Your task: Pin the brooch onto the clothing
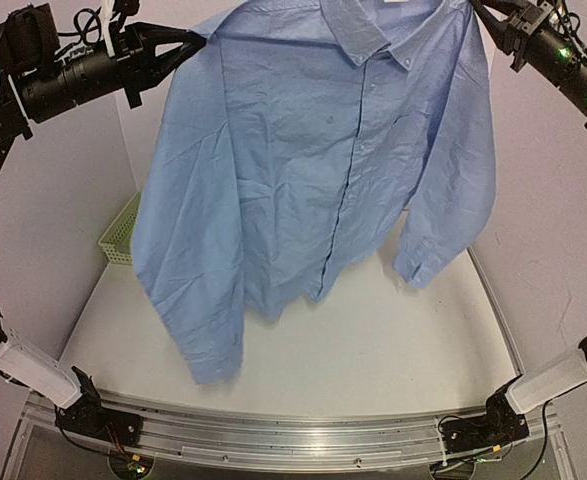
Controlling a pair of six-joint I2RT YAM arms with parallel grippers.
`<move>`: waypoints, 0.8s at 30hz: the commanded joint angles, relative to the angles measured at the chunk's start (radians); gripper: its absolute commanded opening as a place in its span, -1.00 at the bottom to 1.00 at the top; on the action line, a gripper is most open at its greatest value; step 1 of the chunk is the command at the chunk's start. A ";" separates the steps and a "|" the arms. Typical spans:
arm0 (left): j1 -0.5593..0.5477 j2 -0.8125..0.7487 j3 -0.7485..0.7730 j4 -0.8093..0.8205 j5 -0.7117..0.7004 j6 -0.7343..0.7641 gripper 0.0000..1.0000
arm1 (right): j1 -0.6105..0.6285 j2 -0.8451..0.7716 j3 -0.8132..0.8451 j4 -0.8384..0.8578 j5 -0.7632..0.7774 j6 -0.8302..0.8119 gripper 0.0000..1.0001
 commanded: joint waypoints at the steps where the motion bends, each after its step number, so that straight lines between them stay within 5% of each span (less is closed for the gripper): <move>1: 0.005 -0.014 0.086 -0.062 0.061 -0.085 -1.00 | -0.004 -0.048 -0.022 0.055 -0.009 0.089 -1.00; 9: 0.063 -0.002 0.099 -0.057 0.065 -0.264 -1.00 | -0.004 -0.062 -0.061 -0.043 0.091 0.129 -1.00; 15: 0.069 0.066 0.036 -0.084 -0.075 -0.325 -1.00 | -0.004 0.129 -0.075 -0.056 0.087 0.132 -1.00; 22: 0.422 0.231 -0.159 0.035 0.186 -0.478 -1.00 | -0.019 0.497 -0.025 -0.051 0.057 0.118 -1.00; 24: 0.443 0.296 -0.215 0.119 0.224 -0.485 -1.00 | -0.021 0.603 0.020 -0.049 0.102 0.073 -1.00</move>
